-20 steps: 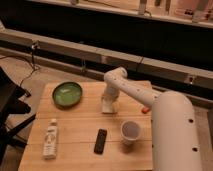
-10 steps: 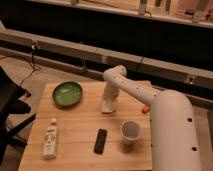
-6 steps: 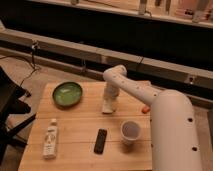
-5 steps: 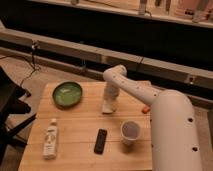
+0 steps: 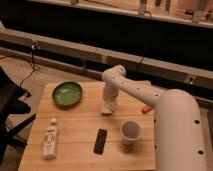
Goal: Place the white sponge in the ceramic bowl
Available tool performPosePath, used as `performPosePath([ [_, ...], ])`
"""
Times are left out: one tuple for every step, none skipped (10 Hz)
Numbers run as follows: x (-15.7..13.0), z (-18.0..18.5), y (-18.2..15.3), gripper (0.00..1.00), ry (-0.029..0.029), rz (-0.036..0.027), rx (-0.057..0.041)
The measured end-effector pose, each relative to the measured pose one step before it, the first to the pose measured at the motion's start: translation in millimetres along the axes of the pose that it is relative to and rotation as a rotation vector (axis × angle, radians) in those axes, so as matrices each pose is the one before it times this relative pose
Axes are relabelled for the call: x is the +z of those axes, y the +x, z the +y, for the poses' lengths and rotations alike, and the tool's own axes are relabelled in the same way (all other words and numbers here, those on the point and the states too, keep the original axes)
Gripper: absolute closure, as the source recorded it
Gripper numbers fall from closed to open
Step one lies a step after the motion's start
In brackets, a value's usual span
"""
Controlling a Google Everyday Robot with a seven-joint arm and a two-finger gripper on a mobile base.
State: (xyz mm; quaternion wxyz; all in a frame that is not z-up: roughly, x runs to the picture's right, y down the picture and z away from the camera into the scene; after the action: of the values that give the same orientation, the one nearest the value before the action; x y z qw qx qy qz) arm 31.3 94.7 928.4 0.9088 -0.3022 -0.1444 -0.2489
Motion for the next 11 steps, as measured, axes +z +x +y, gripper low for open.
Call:
performPosePath([
  [-4.27, 0.79, -0.47, 0.97, 0.00277, 0.00399, -0.00492],
  [-4.07, 0.15, -0.93, 0.97, 0.00414, 0.00191, -0.00433],
  [-7.38, -4.79, -5.31, 0.97, 0.00876, 0.00109, -0.01006],
  [-4.37, -4.9, -6.64, 0.97, 0.00503, 0.00037, -0.0064],
  [-0.76, -0.99, -3.44, 0.97, 0.00057, -0.0017, -0.00515],
  [-0.9, 1.78, 2.86, 0.97, 0.0021, 0.00568, -0.00155],
  [-3.72, -1.59, -1.41, 0.97, 0.00555, 0.00103, -0.00964],
  [-5.1, -3.22, -3.24, 0.97, 0.00655, -0.00019, -0.01127],
  [-2.04, -0.47, -0.55, 0.97, 0.00411, 0.00126, -0.00479],
  [-1.46, 0.3, 0.15, 0.97, 0.00365, 0.00195, -0.00237],
  [-2.46, -2.42, -2.85, 0.97, 0.00427, 0.0002, -0.0059],
])
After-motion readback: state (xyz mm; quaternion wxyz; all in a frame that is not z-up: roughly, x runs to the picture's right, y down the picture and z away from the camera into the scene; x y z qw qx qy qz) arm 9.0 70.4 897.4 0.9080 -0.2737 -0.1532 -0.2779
